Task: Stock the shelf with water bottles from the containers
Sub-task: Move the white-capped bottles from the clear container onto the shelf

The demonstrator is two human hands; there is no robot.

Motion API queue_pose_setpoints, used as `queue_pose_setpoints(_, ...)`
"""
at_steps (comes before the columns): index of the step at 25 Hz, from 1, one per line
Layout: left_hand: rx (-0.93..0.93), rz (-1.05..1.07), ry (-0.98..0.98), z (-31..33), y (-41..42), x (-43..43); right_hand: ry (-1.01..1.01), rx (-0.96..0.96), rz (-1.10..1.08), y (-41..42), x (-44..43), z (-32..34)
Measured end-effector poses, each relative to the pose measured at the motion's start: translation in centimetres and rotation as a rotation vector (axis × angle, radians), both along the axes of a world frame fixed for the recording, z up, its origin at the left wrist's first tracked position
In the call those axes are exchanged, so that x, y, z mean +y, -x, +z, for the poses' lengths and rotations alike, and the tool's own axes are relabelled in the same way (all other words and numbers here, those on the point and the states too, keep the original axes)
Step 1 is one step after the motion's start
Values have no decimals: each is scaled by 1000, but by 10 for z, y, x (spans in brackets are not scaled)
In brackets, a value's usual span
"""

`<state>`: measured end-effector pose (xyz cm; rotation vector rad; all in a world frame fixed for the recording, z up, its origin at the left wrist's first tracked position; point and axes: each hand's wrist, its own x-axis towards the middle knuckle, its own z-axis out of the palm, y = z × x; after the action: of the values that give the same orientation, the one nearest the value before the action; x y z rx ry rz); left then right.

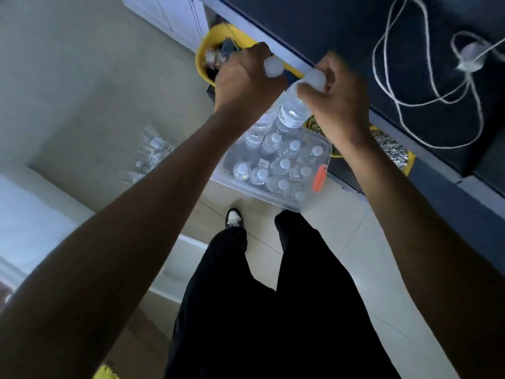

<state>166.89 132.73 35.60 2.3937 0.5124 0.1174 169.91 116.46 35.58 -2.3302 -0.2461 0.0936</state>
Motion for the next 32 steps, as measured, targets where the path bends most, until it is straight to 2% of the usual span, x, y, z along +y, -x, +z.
queue_pose_setpoints(4,-192,-95,-15,123,-28,-18,-54,-165,-10,-27,-26,124)
queue_pose_setpoints(8,-417,-155,86,230,-64,-51,-154,-303,-83,-56,-72,234)
queue_pose_setpoints(13,-600,-256,286,305,-114,-101,-160,-426,-169,-96,-142,305)
queue_pose_setpoints(17,-536,-340,353,314,-158,-153,-86,-505,-180,-128,-195,310)
queue_pose_setpoints(23,-405,-399,399,290,-210,-216,-55,-468,-206,-174,-269,284)
queue_pose_setpoints(27,-397,-424,383,282,-238,-253,11,-509,-138,-202,-309,278)
queue_pose_setpoints(32,-444,-563,278,270,-265,-276,-39,-545,-80,-219,-336,254)
